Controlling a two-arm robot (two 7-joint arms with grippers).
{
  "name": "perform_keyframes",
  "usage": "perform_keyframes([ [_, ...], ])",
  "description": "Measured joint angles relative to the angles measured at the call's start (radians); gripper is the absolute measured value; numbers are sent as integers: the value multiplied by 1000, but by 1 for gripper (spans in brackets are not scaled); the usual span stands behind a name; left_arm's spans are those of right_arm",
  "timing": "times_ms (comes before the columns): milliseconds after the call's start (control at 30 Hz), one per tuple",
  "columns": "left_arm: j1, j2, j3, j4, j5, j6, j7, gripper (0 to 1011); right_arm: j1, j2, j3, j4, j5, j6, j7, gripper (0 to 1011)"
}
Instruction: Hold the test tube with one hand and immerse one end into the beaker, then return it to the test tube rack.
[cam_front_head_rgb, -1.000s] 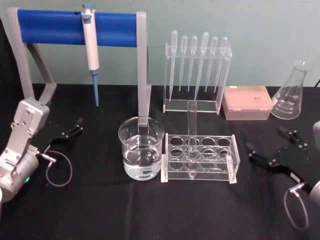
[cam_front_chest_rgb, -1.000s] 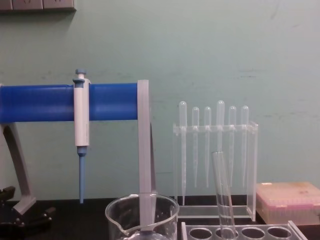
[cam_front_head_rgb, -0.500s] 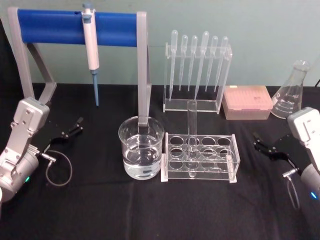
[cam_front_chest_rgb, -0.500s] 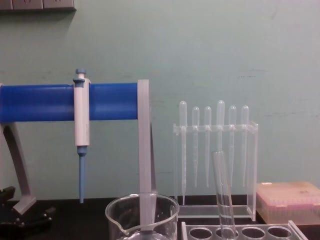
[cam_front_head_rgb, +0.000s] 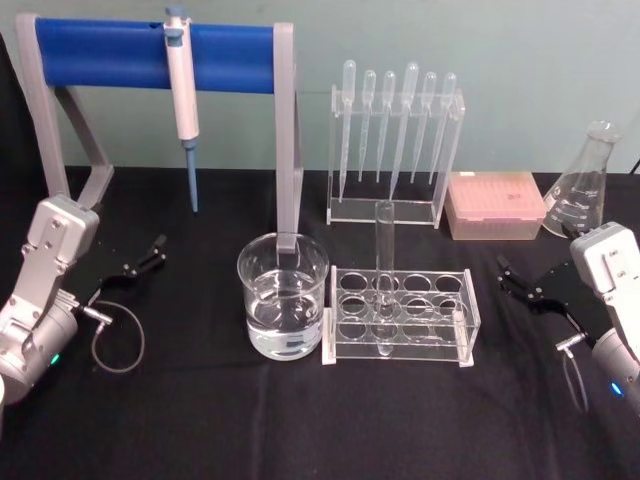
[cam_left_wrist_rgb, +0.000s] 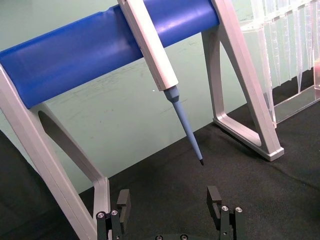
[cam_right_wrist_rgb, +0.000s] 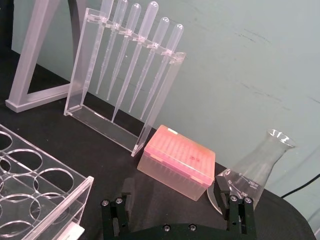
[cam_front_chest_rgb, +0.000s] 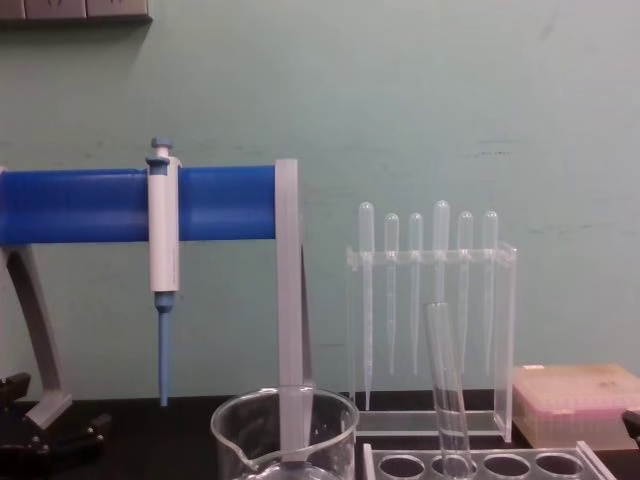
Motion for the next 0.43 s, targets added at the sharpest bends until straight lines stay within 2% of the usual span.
perform_keyframes([
  [433,0,0,0,0,0,0,0,1000,0,2,1,-2,6,0,2,1003],
])
